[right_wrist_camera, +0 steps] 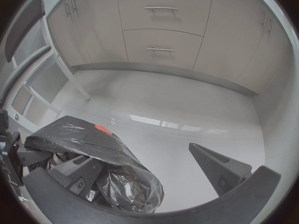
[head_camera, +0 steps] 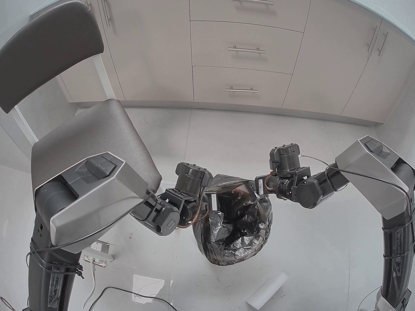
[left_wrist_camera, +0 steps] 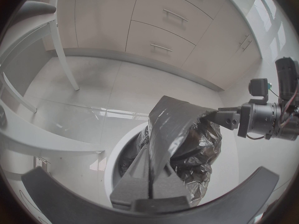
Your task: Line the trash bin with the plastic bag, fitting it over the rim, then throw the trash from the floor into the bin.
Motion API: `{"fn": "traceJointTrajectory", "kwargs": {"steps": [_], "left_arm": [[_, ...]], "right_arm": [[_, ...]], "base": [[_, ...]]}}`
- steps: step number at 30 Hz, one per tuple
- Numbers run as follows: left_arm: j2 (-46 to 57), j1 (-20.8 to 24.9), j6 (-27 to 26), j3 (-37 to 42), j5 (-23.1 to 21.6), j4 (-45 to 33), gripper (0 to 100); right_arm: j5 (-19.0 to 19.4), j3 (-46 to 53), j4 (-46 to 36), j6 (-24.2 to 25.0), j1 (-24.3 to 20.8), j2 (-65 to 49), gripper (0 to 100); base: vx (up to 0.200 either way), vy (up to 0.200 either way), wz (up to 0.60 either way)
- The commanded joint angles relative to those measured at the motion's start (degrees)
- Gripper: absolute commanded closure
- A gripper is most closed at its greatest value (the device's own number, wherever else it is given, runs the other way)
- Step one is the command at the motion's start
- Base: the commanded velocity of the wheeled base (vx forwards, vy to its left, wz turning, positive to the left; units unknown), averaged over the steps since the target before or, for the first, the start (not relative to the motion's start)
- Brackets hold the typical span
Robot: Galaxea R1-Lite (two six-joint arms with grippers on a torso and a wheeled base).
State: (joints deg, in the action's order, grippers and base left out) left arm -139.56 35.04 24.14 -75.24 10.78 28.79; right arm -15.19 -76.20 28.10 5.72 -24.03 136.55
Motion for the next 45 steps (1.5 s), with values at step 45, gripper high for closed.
{"fn": "traceJointTrajectory", "kwargs": {"steps": [45], "left_arm": [[-7.6,-5.9,-3.5,-4.7,1.2,-3.9,100]], "right_arm": [[1.2,-8.1,4.0,-0.4,-0.9,8.7,0]], "base": [[0.0,0.0,0.0]]}}
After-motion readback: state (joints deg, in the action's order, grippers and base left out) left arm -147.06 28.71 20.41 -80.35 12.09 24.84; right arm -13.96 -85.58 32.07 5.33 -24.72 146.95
